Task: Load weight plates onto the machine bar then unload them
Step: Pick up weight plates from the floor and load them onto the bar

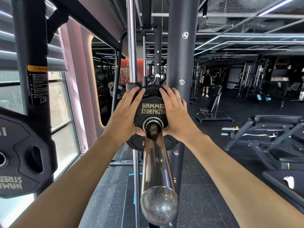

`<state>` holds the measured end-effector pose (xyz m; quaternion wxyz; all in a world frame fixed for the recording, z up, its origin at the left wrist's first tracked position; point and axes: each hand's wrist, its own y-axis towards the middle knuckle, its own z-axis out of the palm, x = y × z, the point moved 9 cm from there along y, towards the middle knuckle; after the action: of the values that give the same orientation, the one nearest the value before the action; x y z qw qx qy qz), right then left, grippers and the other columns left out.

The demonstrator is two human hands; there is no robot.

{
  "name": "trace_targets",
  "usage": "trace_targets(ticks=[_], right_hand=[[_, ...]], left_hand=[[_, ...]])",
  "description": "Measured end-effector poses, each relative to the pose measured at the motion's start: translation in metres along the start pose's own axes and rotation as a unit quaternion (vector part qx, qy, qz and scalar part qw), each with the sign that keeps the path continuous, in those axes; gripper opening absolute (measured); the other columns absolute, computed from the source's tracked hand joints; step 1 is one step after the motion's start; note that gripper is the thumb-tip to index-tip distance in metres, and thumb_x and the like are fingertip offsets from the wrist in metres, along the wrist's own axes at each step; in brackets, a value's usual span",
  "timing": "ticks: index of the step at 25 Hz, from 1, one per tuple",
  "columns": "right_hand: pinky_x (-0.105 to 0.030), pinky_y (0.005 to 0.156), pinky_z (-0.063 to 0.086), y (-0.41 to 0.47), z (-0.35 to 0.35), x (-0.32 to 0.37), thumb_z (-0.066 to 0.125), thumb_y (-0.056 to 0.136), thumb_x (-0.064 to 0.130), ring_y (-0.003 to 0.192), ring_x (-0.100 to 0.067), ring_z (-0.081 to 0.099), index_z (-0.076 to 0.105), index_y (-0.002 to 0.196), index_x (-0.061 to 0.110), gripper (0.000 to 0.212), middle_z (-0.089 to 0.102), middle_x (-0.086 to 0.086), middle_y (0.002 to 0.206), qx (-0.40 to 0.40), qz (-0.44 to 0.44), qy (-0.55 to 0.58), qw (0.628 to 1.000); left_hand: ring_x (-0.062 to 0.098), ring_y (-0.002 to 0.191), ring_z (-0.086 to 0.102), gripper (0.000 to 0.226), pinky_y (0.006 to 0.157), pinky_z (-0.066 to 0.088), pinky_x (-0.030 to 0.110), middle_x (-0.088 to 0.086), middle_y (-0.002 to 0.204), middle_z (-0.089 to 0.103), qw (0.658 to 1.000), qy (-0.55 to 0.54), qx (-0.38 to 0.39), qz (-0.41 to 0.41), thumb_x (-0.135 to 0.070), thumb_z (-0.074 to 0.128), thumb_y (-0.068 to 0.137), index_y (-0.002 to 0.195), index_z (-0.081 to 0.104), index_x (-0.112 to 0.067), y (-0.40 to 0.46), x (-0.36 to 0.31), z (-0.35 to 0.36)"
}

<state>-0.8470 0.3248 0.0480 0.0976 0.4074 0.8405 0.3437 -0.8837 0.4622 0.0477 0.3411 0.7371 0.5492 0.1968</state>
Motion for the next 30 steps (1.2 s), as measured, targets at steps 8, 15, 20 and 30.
trace_targets(ticks=[8,15,20,30], right_hand=[[-0.061,0.121,0.010,0.000,0.000,0.000,0.099,0.047,0.029,0.153,-0.024,-0.005,0.012,0.158,0.018,0.141,0.003,0.002,0.166,-0.007,-0.017,0.010,1.000],[-0.050,0.122,0.020,-0.003,-0.007,-0.014,0.102,0.040,0.033,0.152,-0.019,0.014,-0.005,0.158,0.013,0.160,0.021,-0.005,0.161,-0.060,0.003,0.106,0.993],[-0.049,0.123,0.018,-0.004,-0.002,-0.014,0.101,0.045,0.036,0.154,-0.020,0.009,-0.002,0.158,0.011,0.154,0.016,-0.005,0.163,-0.050,-0.006,0.088,0.995],[-0.048,0.122,0.020,-0.006,0.000,-0.015,0.097,0.048,0.046,0.154,-0.021,0.008,0.007,0.157,0.008,0.147,0.015,-0.007,0.164,-0.044,-0.022,0.009,0.999]], left_hand=[[0.017,0.151,0.012,0.141,0.113,0.038,0.046,-0.008,0.162,0.012,1.000,-0.001,-0.002,-0.004,-0.029,0.097,0.052,0.160,0.006,-0.030,-0.001,0.000,-0.003],[0.016,0.151,0.012,0.143,0.112,0.040,0.046,-0.008,0.163,0.011,1.000,-0.001,0.003,-0.014,-0.032,0.097,0.051,0.160,0.004,-0.029,-0.001,0.000,-0.005],[0.015,0.150,0.010,0.142,0.114,0.035,0.045,-0.010,0.163,0.010,1.000,-0.001,0.008,-0.010,-0.033,0.096,0.053,0.160,0.002,-0.031,-0.002,0.000,-0.005],[0.021,0.154,0.005,0.139,0.117,0.033,0.055,-0.008,0.166,0.003,1.000,-0.003,0.005,-0.003,-0.039,0.094,0.057,0.160,0.001,-0.027,-0.004,0.000,0.002]])
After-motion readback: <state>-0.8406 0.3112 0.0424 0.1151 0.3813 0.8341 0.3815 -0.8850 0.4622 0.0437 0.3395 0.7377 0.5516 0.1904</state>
